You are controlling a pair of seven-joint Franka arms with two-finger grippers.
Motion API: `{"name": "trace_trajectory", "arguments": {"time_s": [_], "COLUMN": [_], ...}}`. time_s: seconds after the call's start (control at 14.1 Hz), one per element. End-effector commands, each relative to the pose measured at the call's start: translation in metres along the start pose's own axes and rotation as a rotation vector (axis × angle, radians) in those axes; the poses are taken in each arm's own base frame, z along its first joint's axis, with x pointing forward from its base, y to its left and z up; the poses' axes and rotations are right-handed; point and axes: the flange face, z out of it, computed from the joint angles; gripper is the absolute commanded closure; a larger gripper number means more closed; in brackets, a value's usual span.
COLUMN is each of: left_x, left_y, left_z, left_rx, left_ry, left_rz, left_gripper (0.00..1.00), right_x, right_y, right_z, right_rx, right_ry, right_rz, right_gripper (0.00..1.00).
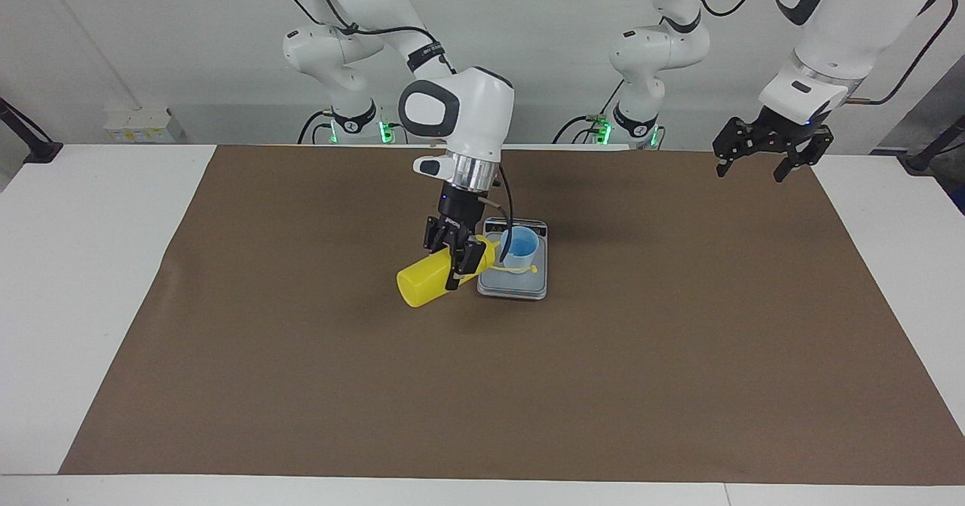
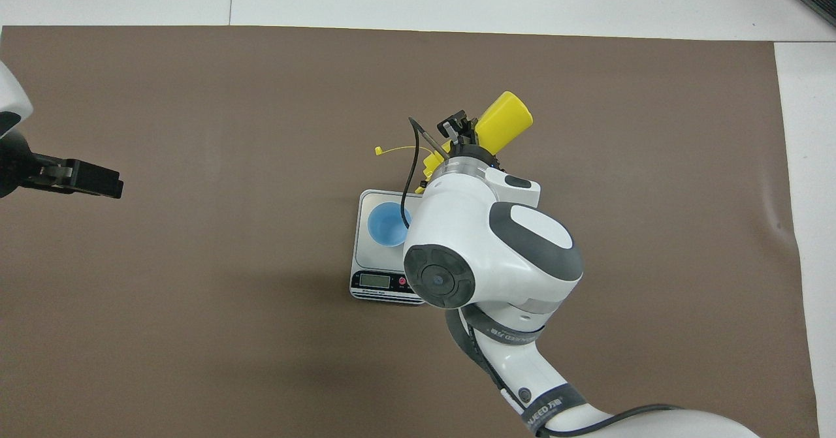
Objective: Pour seasoning into cup on scale with both arms
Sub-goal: 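Tilt the bottle nozzle down over the cup with the right gripper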
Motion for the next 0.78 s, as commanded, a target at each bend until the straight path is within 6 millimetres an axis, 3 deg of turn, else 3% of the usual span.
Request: {"name": "trace_trajectory", "arguments": {"time_s": [0.0, 0.21, 0.57, 0.71], "left_x": [-0.001, -0.001, -0.001, -0.001], "left_y": [0.001, 0.001, 0.002, 0.002], "left_z": [-0.001, -0.001, 0.000, 0.000], "left_rx": [-0.010, -0.010, -0.010, -0.010], "left_ry": [-0.008, -0.007, -0.007, -0.007], "left_rz": [0.008, 0.008, 0.010, 0.010], "left_gripper": [0.00, 0.00, 0.00, 0.00], "right_x": [-0.013, -0.038, -0.078, -0.088], "right_y": [-0.007, -0.007, 0.004, 0.004], "right_z": [-0.012, -0.022, -0.003, -0.005], "right_rx": [0.062, 0.093, 0.128, 0.136], "right_ry": [0.041, 0.080, 0.205, 0.212], "right_rz": [-0.059, -0.144, -0.276, -0.286], "right_gripper": [1.00, 1.00, 1.00, 1.00]}}
